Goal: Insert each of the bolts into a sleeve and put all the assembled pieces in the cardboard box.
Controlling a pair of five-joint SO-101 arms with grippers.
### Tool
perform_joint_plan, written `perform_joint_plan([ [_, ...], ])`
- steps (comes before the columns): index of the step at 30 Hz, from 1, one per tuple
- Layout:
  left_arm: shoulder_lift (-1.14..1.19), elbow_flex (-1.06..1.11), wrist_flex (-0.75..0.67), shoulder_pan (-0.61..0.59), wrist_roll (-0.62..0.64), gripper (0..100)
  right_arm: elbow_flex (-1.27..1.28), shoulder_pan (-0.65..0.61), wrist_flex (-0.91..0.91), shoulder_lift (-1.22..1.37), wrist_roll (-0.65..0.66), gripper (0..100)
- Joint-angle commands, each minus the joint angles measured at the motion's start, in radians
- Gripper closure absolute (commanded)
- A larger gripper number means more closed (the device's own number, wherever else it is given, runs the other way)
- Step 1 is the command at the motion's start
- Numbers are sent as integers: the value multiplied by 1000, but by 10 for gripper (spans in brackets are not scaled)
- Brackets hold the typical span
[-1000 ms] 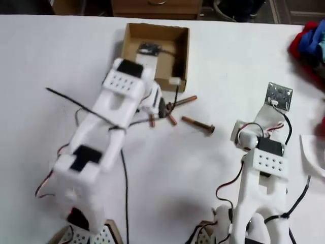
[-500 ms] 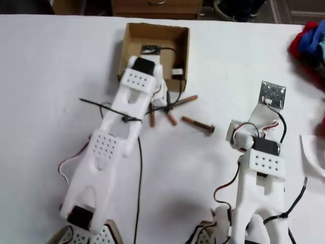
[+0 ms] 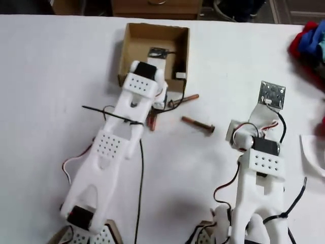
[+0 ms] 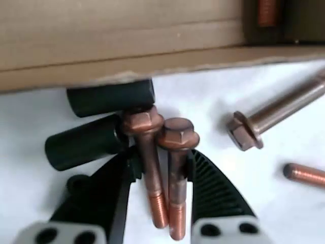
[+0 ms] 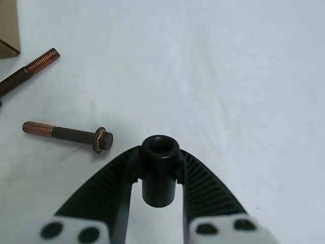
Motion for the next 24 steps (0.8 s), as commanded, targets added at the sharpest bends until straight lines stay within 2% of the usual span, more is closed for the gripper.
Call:
perform_joint_plan([
  [1,-6,-18,15,-81,-37,939,-8,-8,-4,-35,-2,978],
  [5,-15,-21,31,-94,-48,926,-8,-8,-8,-31,-2,978],
  [11,-80,-19,29,-87,-48,750,-8,-8,-8,-30,0,978],
  [20,-107,-10,23,-132,-49,821,-8,-8,-8,-31,2,978],
  [24,-120,-21,21,-130,-49,823,-8,-8,-8,-30,2,978],
])
